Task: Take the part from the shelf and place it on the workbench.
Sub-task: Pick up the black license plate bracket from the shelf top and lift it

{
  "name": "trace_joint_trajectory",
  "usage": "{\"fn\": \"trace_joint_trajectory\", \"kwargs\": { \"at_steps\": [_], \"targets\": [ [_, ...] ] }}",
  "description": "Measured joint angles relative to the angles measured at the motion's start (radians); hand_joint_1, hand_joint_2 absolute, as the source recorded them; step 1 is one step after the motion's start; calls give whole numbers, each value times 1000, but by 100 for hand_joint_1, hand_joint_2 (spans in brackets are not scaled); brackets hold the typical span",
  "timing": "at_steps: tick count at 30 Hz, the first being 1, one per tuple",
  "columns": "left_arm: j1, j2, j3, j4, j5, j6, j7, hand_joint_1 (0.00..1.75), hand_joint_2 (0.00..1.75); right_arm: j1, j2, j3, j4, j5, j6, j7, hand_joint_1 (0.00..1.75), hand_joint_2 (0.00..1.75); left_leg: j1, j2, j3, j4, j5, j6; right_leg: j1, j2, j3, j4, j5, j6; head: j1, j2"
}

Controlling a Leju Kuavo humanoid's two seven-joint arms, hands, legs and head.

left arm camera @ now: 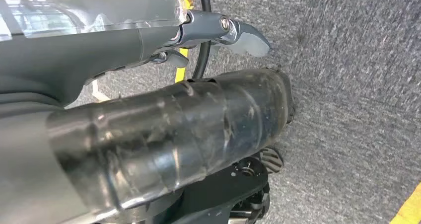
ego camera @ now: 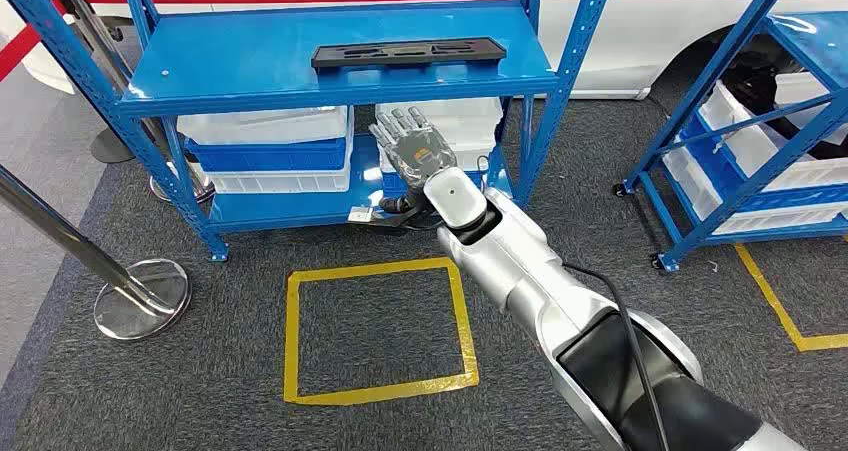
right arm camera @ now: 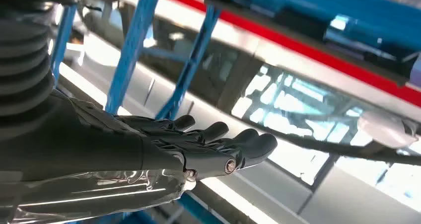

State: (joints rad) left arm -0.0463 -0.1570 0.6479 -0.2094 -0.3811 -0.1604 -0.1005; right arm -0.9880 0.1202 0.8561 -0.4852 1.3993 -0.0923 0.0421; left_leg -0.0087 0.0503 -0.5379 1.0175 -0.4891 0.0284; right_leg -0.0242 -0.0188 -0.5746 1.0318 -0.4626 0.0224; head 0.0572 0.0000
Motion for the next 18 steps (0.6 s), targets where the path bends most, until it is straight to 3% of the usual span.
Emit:
{"fn": "trace_joint_trajectory", "kwargs": {
  "at_steps": [5,10,18],
  "targets": [
    [-4,-1,4,0,-22,26,-16,0,0,-35,0,18,1,-46,34,43,0,0,0,0,-1,1,0,0,0,0,0,0,0,0,0,0],
    [-10,-1,12,0,-35,83,-16,0,0,-50,-1,18,2,-124,86,41,0,0,0,0,-1,1,0,0,0,0,0,0,1,1,0,0],
    [-11,1,17,0,-68,173,18,0,0,-53,5,12,4,-135,115,41,0,0,0,0,-3,3,0,0,0,0,-1,-1,3,3,0,0]
  ]
}}
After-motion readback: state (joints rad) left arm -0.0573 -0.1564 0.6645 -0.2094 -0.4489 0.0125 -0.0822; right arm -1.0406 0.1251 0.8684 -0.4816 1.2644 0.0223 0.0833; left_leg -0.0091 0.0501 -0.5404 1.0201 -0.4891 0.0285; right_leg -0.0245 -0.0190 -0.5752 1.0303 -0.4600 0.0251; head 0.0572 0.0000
